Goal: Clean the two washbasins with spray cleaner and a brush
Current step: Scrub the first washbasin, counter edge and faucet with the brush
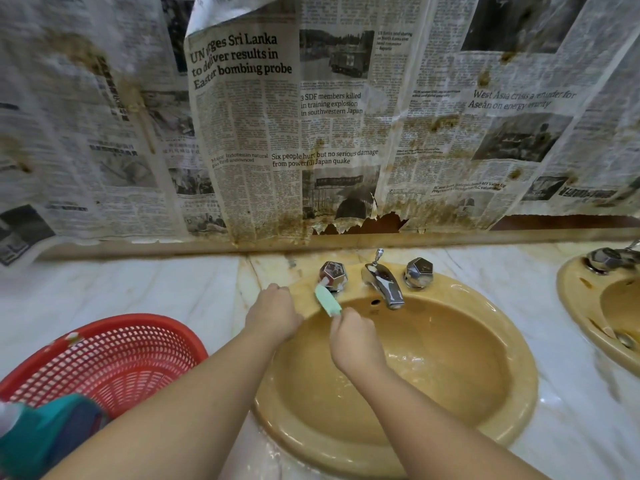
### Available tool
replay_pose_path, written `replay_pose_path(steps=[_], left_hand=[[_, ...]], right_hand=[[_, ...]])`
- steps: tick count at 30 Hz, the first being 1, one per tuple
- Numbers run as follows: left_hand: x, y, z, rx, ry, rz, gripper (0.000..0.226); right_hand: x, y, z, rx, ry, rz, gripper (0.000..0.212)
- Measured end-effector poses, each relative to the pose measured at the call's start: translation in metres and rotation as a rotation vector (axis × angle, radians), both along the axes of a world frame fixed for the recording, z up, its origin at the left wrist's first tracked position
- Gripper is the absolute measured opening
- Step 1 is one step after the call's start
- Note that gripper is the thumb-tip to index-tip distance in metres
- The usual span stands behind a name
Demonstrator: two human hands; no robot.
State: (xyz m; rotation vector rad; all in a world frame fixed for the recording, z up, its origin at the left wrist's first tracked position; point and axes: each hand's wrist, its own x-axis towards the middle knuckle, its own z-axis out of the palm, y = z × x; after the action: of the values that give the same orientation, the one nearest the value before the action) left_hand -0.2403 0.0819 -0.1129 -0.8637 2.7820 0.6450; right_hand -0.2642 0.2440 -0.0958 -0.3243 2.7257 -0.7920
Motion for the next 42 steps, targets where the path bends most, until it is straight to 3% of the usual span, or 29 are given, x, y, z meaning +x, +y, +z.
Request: replay_pose_path(steps=[4, 11, 18, 26, 33, 42], left_hand=[[0.003, 0.001, -0.004, -0.036, 0.014, 0.028, 0.041], [0.007, 0.003, -0.009, -0.055, 0.051, 0.052, 0.044], [0.005, 0.000, -0.014, -0.044, 0.088, 0.077, 0.043], [0.006, 0.001, -0.011, -0.036, 0.076, 0.084, 0.048], [0.003, 0.001, -0.013, -0.045, 0.067, 0.067, 0.049], [0.004, 0.001, -0.014, -0.044, 0.080, 0.060, 0.051]], right_hand=[[-0.019, -0.030, 0.006, 0.094, 0.017, 0.166, 0.029], [-0.007, -0.024, 0.005, 0.062, -0.079, -0.009, 0.032], [-0.028, -0.050, 0.019, 0.206, -0.009, 0.216, 0.025], [-0.010, -0.034, 0.010, 0.342, 0.052, 0.236, 0.031], [-0.010, -0.026, -0.003, 0.242, 0.059, 0.209, 0.020], [-0.010, -0.019, 0.004, 0.128, 0.201, 0.203, 0.026]])
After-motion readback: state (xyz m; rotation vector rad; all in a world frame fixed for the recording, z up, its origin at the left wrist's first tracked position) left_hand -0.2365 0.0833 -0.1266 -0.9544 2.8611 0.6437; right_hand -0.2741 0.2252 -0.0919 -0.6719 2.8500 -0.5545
